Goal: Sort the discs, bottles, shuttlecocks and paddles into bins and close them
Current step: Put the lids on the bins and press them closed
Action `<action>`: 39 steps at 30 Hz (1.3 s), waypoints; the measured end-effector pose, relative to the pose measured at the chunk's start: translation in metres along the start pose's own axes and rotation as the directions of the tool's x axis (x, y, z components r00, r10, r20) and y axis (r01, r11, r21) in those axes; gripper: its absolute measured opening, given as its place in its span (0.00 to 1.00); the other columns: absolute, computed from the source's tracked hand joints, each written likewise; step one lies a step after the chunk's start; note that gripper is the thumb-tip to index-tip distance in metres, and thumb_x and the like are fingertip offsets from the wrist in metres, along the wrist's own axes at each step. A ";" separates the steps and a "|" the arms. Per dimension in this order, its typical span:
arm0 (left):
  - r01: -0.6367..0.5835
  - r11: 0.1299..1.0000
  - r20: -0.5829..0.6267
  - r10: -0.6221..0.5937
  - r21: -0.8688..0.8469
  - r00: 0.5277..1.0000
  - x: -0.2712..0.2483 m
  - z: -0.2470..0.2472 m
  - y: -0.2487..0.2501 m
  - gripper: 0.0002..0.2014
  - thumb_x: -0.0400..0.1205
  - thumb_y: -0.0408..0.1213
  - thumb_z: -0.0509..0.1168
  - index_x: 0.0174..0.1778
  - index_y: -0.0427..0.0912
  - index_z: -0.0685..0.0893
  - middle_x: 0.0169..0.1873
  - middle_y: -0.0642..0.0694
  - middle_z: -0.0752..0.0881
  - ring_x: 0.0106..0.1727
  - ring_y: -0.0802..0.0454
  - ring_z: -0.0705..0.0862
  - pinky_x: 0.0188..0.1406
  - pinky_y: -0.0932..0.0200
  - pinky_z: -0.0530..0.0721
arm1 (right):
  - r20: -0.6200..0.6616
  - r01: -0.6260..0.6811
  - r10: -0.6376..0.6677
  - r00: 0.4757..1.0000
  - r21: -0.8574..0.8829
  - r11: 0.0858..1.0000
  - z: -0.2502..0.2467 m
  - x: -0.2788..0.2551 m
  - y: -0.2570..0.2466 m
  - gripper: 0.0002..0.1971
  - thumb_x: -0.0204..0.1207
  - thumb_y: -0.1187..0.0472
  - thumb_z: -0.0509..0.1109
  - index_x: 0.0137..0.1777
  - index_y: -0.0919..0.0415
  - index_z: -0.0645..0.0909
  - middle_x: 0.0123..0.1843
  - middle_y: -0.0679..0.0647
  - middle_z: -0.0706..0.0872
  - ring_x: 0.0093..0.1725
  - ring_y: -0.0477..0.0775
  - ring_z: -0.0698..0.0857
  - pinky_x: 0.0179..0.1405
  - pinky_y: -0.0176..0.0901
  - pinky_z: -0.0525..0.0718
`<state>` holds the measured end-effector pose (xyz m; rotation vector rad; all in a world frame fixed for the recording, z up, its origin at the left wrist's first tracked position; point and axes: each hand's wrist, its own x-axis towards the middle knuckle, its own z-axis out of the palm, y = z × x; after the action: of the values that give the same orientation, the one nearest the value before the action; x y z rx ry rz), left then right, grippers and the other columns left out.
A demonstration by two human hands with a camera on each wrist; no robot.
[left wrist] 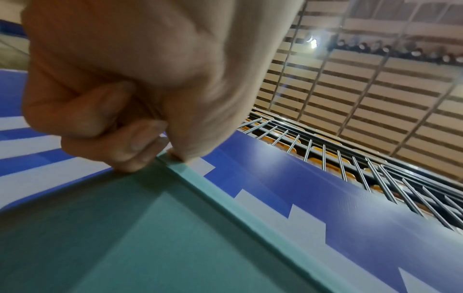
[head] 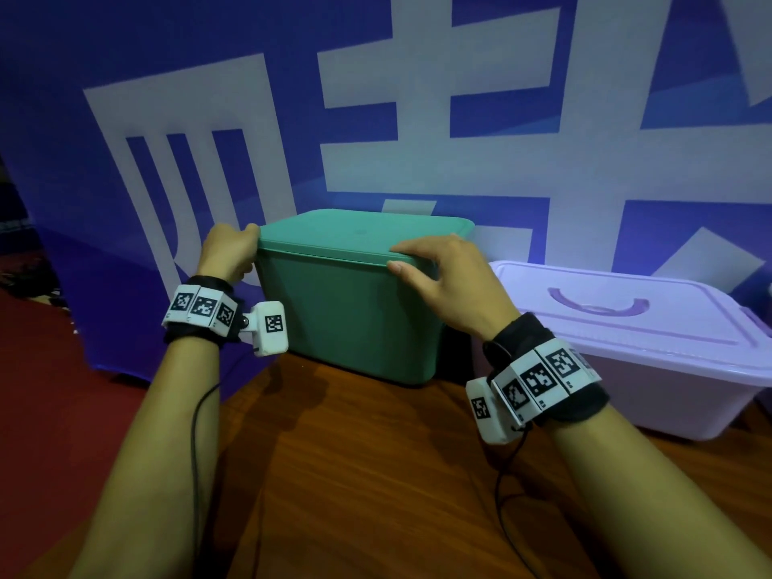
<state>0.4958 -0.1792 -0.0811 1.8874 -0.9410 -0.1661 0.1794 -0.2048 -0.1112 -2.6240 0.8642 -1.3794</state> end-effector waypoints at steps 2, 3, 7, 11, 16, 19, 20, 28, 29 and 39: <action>0.039 0.997 0.029 -0.037 -0.059 0.999 0.002 0.000 0.001 0.13 0.87 0.44 0.55 0.45 0.39 0.78 0.39 0.40 0.79 0.32 0.48 0.75 0.30 0.58 0.72 | -0.026 -0.018 0.018 1.000 0.000 1.000 0.003 0.000 -0.002 0.19 0.79 0.41 0.70 0.59 0.54 0.90 0.56 0.46 0.92 0.56 0.50 0.87 0.60 0.51 0.83; 0.059 0.995 0.040 -0.056 -0.075 0.998 0.003 0.000 0.002 0.13 0.87 0.44 0.55 0.45 0.39 0.78 0.39 0.41 0.79 0.32 0.48 0.74 0.30 0.58 0.71 | -0.045 -0.022 0.021 0.999 -0.006 1.000 0.005 0.000 -0.003 0.18 0.79 0.41 0.71 0.57 0.54 0.89 0.53 0.46 0.92 0.54 0.51 0.87 0.59 0.51 0.83; 0.102 0.990 0.066 -0.096 -0.093 0.993 0.002 0.001 0.005 0.14 0.89 0.43 0.53 0.54 0.36 0.78 0.37 0.41 0.78 0.32 0.49 0.74 0.29 0.58 0.71 | -0.072 -0.018 0.010 0.997 -0.108 0.994 0.010 -0.001 -0.008 0.14 0.81 0.45 0.68 0.52 0.54 0.86 0.48 0.47 0.90 0.49 0.53 0.84 0.56 0.54 0.80; 0.111 0.988 0.052 -0.106 -0.103 0.993 0.003 0.001 0.006 0.15 0.88 0.42 0.53 0.57 0.34 0.78 0.39 0.40 0.80 0.31 0.49 0.75 0.26 0.59 0.72 | -0.080 -0.019 0.004 0.997 -0.180 0.984 0.016 -0.003 -0.007 0.13 0.82 0.44 0.65 0.51 0.53 0.82 0.46 0.46 0.88 0.48 0.53 0.84 0.61 0.58 0.79; 0.108 0.980 0.047 -0.101 -0.166 0.994 0.004 0.000 0.002 0.11 0.87 0.42 0.58 0.46 0.39 0.80 0.35 0.42 0.80 0.27 0.51 0.74 0.26 0.59 0.72 | -0.186 -0.100 0.068 0.980 -0.170 0.980 0.026 -0.003 -0.008 0.17 0.77 0.37 0.68 0.46 0.51 0.77 0.42 0.44 0.83 0.44 0.51 0.79 0.56 0.50 0.77; 0.149 0.978 0.097 -0.135 -0.149 0.986 0.001 -0.004 0.003 0.14 0.84 0.49 0.67 0.45 0.40 0.81 0.31 0.45 0.82 0.24 0.55 0.76 0.17 0.65 0.73 | -0.223 -0.152 0.107 0.969 -0.194 0.969 0.037 -0.003 -0.012 0.19 0.75 0.35 0.68 0.42 0.50 0.71 0.39 0.43 0.78 0.42 0.50 0.75 0.59 0.53 0.76; 0.154 0.977 0.102 -0.140 -0.146 0.985 0.000 -0.004 0.004 0.16 0.83 0.50 0.70 0.45 0.39 0.82 0.30 0.45 0.84 0.22 0.56 0.78 0.14 0.68 0.73 | -0.226 -0.154 0.107 0.968 -0.203 0.967 0.039 -0.003 -0.012 0.20 0.75 0.35 0.68 0.42 0.50 0.70 0.39 0.43 0.77 0.42 0.51 0.74 0.60 0.54 0.76; 0.218 0.957 0.098 -0.202 -0.191 0.974 0.007 -0.007 0.005 0.12 0.84 0.44 0.71 0.46 0.38 0.82 0.27 0.43 0.88 0.13 0.61 0.76 0.20 0.66 0.67 | -0.197 -0.126 0.083 0.977 -0.216 0.968 0.037 -0.002 -0.008 0.20 0.76 0.33 0.67 0.42 0.50 0.71 0.39 0.44 0.77 0.42 0.51 0.74 0.58 0.52 0.75; 0.229 0.955 0.103 -0.213 -0.190 0.972 0.008 -0.008 0.005 0.11 0.83 0.45 0.71 0.44 0.40 0.82 0.27 0.44 0.87 0.15 0.60 0.75 0.18 0.66 0.67 | -0.179 -0.114 0.073 0.981 -0.230 0.967 0.036 -0.001 -0.008 0.19 0.77 0.33 0.66 0.43 0.49 0.72 0.39 0.44 0.77 0.42 0.50 0.75 0.59 0.52 0.75; 0.189 0.938 0.041 -0.185 -0.289 0.982 0.010 0.004 -0.011 0.09 0.81 0.44 0.65 0.40 0.43 0.80 0.30 0.46 0.78 0.26 0.52 0.74 0.23 0.61 0.70 | -0.149 -0.067 0.043 0.988 -0.160 0.985 0.030 0.000 -0.001 0.20 0.76 0.31 0.66 0.46 0.47 0.84 0.40 0.41 0.82 0.44 0.47 0.78 0.60 0.51 0.74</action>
<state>0.5069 -0.1866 -0.0897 1.6982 -0.7007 -0.4103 0.2034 -0.2101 -0.1284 -2.6182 1.1056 -1.5648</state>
